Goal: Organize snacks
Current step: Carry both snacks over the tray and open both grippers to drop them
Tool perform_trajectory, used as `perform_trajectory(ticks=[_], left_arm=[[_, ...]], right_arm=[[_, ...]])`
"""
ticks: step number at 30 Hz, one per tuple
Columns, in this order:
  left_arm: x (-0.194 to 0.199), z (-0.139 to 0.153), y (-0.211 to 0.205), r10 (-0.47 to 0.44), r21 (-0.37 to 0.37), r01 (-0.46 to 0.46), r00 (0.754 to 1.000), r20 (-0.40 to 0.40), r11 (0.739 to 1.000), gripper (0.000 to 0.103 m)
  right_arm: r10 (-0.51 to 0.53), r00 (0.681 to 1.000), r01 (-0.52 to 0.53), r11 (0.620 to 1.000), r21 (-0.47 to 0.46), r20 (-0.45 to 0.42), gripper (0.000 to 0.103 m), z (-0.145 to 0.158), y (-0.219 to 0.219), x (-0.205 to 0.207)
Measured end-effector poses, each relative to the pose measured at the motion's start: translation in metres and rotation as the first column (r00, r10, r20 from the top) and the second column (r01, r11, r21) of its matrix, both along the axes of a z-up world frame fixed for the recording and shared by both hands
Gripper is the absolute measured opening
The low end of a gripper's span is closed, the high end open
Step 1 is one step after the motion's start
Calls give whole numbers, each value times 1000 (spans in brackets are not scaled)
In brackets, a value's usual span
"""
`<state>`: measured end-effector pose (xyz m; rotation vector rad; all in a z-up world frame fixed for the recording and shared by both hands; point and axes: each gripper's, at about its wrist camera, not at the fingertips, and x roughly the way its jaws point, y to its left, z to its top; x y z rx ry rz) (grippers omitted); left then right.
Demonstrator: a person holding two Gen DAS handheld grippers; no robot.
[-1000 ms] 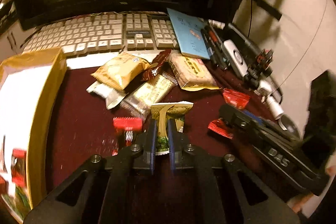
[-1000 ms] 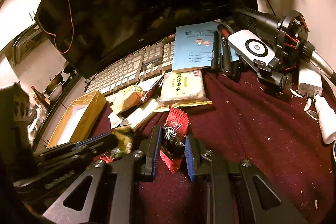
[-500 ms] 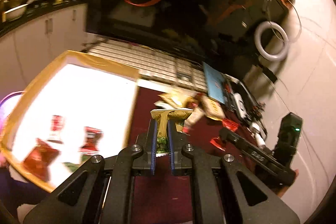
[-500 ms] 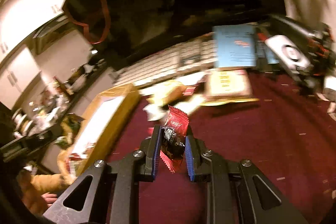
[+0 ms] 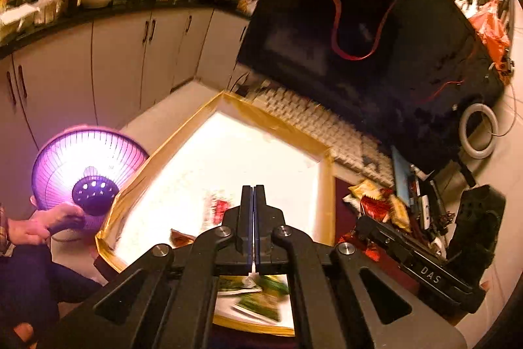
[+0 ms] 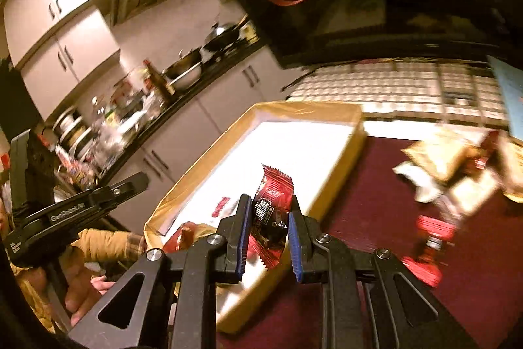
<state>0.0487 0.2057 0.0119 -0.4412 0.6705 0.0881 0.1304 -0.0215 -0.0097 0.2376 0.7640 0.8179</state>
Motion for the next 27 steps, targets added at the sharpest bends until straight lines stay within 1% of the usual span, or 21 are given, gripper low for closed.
perform_trajectory(ticks=[2,5,8,10,12,15,18,19,20,21,22,23,24,25,26,27], left_arm=[[3,-11,7,5,-9,-5,1000,-29,1000,0],[2,-20,7,-10,-22,9,999,-46,1000,0],[2,-28,1,-34,-12,34,997,-65,999,0],[5,-35,-4,-48,-10,47,995,-89,999,0],[8,-42,-9,-50,-4,50,992,-117,999,0],[11,-54,-17,-71,-3,72,986,-152,997,0],[12,-61,-24,-78,12,81,982,-172,997,1],[11,-61,-26,-78,23,83,982,-171,996,5],[11,-61,-28,-77,29,84,981,-180,996,14],[10,-62,-29,-76,29,83,978,-192,996,21],[9,-62,-29,-73,27,80,978,-194,996,32],[7,-61,-31,-65,31,72,980,-187,997,41],[2,-59,-34,-51,54,61,983,-175,997,45],[0,-57,-37,-42,75,55,985,-167,996,54],[-3,-55,-40,-37,89,52,987,-158,995,61],[-8,-51,-45,-32,102,46,989,-141,994,63]], right_arm=[[18,1000,-19,1000,-17,-9,21,-4,13,2],[26,999,-28,998,-54,-29,21,-13,30,9],[37,997,-43,996,-83,-69,21,-23,43,19],[23,998,-31,991,-128,-67,21,-27,52,25],[19,998,-29,989,-147,-68,21,-29,57,29],[-10,1000,5,981,-196,-26,23,-29,64,33],[-8,999,0,978,-208,-38,26,-33,67,38],[-11,999,2,979,-203,-40,31,-35,66,39],[-12,999,5,981,-192,-38,39,-35,63,38],[-13,999,6,983,-184,-38,43,-35,60,38],[-8,999,1,987,-160,-42,45,-33,55,36],[-7,999,0,989,-145,-45,48,-30,50,33],[-9,999,3,991,-137,-42,51,-26,46,30],[-17,999,14,993,-121,-31,58,-22,37,25],[-21,999,18,994,-106,-24,62,-17,31,21],[-17,1000,16,997,-77,-14,63,-12,20,14]])
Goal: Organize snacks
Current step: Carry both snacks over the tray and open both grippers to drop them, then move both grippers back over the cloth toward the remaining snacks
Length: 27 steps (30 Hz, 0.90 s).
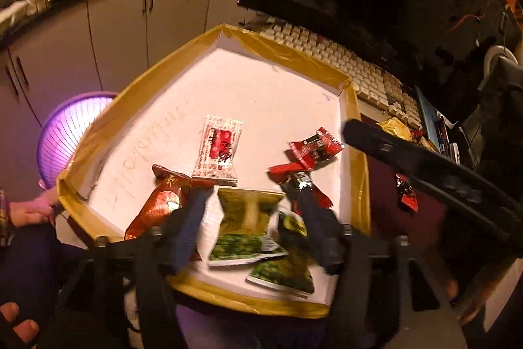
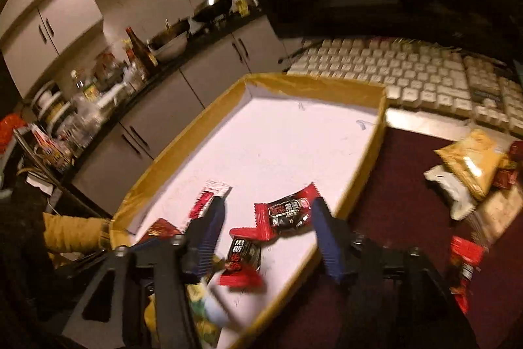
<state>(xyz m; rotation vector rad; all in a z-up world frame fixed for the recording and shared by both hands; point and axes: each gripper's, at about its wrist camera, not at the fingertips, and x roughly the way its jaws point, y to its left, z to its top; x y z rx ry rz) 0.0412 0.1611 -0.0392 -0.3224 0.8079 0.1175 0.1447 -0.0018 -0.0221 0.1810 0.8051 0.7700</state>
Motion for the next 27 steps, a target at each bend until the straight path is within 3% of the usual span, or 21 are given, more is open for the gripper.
perform_trajectory(ticks=[3,5,9,17,27], left_arm=[[-8,10,-11,9,15,-9,999,45,1000,65],[-12,17,-21,-2,30,0,998,69,1000,72],[-14,29,-42,-28,84,20,995,97,996,72],[-16,39,-83,-129,95,120,987,99,988,72],[-12,38,-122,-209,94,202,975,69,975,72]], right_arm=[[7,1000,-8,999,52,14,65,8,-26,-14],[-6,1000,5,997,76,12,68,7,-47,-21],[-59,998,60,995,78,-20,68,-2,-88,-21],[-198,977,204,976,72,-76,70,-31,-161,-12],[-238,961,250,965,77,-141,69,-57,-184,1]])
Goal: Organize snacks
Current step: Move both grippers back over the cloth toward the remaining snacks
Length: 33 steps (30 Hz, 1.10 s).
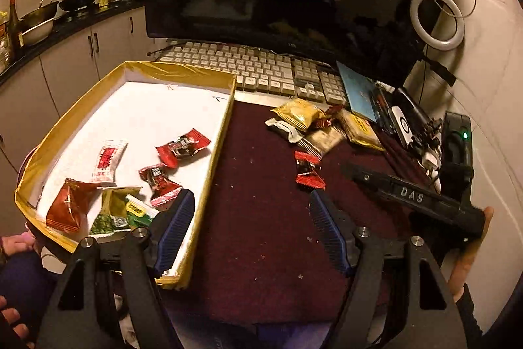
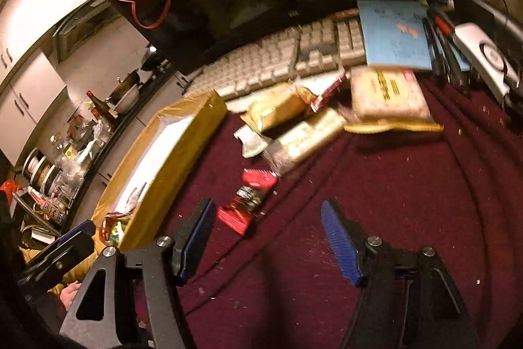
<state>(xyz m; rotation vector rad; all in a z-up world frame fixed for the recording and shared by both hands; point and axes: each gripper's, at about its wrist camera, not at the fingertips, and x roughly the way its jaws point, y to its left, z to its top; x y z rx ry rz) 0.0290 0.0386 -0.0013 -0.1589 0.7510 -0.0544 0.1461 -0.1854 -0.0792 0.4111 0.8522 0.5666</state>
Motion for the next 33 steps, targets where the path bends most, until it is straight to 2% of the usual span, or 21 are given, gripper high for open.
perform_trajectory(ticks=[10,13,17,22,25,27,30,33], left_arm=[[4,-9,-4,-23,-51,21,999,-39,998,72],[2,-7,-5,-27,-43,25,999,-38,999,72],[0,-6,-5,-25,-46,23,999,-38,999,72],[2,-7,-9,-50,-37,48,998,-46,998,72],[4,-10,-11,-60,-49,57,997,-57,997,72],[4,-11,-14,-71,-56,68,996,-61,996,72],[-4,-6,-19,-93,-19,93,995,-35,996,72],[-10,-7,-13,-62,-74,61,998,-22,995,72]], right_arm=[[-2,999,3,1000,20,-48,68,-7,-2,6],[2,999,-2,1000,-11,-52,65,-4,6,8],[32,999,-33,998,-61,-17,61,10,20,10],[-42,999,41,999,-32,-10,63,19,-8,22],[-94,995,93,995,-48,-33,63,14,-24,27],[-98,993,95,994,-54,-58,63,6,-30,28],[-100,992,94,993,-68,-81,63,-5,-32,28],[-74,995,68,994,-82,-73,63,-7,-30,27]])
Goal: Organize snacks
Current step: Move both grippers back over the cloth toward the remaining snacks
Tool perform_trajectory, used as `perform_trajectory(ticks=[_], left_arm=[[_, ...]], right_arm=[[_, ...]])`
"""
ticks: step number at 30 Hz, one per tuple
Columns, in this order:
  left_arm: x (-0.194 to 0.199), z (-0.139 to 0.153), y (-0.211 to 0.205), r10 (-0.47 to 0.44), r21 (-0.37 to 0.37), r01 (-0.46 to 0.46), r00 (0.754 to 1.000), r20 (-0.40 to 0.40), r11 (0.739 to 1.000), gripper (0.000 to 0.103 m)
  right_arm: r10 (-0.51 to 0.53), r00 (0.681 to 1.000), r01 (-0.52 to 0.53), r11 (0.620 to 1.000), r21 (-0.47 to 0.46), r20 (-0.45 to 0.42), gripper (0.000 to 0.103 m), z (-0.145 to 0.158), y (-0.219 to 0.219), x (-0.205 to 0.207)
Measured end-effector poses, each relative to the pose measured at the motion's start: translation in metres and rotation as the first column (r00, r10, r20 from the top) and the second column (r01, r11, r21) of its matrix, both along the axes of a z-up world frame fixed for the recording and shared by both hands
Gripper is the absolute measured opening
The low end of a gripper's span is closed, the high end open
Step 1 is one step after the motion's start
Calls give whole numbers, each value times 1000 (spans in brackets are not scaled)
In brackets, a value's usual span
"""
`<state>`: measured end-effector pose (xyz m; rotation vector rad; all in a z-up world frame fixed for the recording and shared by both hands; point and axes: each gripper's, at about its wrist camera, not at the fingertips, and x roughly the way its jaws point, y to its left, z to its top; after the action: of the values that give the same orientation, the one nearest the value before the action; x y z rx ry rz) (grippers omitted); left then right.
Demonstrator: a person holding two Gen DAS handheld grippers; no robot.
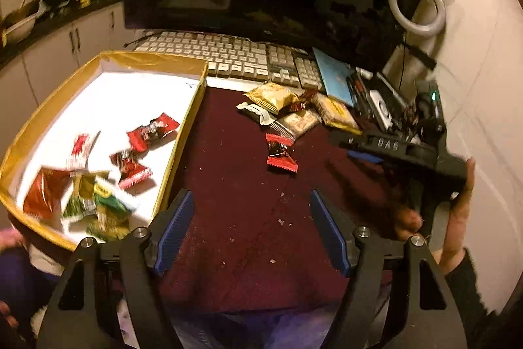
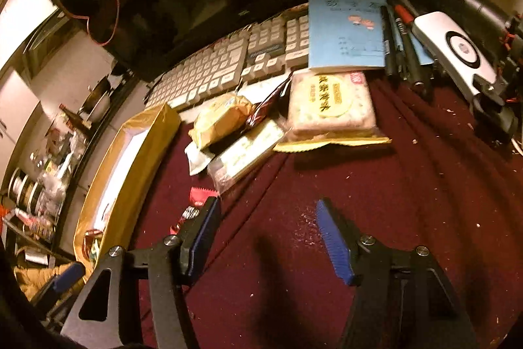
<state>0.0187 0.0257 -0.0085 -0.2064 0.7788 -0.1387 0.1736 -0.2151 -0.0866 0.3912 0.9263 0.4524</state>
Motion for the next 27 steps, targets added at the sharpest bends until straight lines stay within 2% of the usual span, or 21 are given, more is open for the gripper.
perform_trajectory(ticks=[2,4,12,27], left_arm=[[1,-4,3,8,-31,-9,1000,-25,999,72],[3,-6,2,9,-26,-10,999,-45,1000,72],[2,-6,-8,-13,1,13,999,-42,1000,72],[4,-7,-6,-5,-7,5,999,-52,1000,72]], right_arm=[[7,1000,-7,1000,-15,7,63,0,1,2],[3,1000,-3,1000,-6,12,63,1,-1,2],[-12,1000,12,1000,9,13,63,-4,-5,-1],[-9,1000,8,1000,27,18,63,-5,-6,1]])
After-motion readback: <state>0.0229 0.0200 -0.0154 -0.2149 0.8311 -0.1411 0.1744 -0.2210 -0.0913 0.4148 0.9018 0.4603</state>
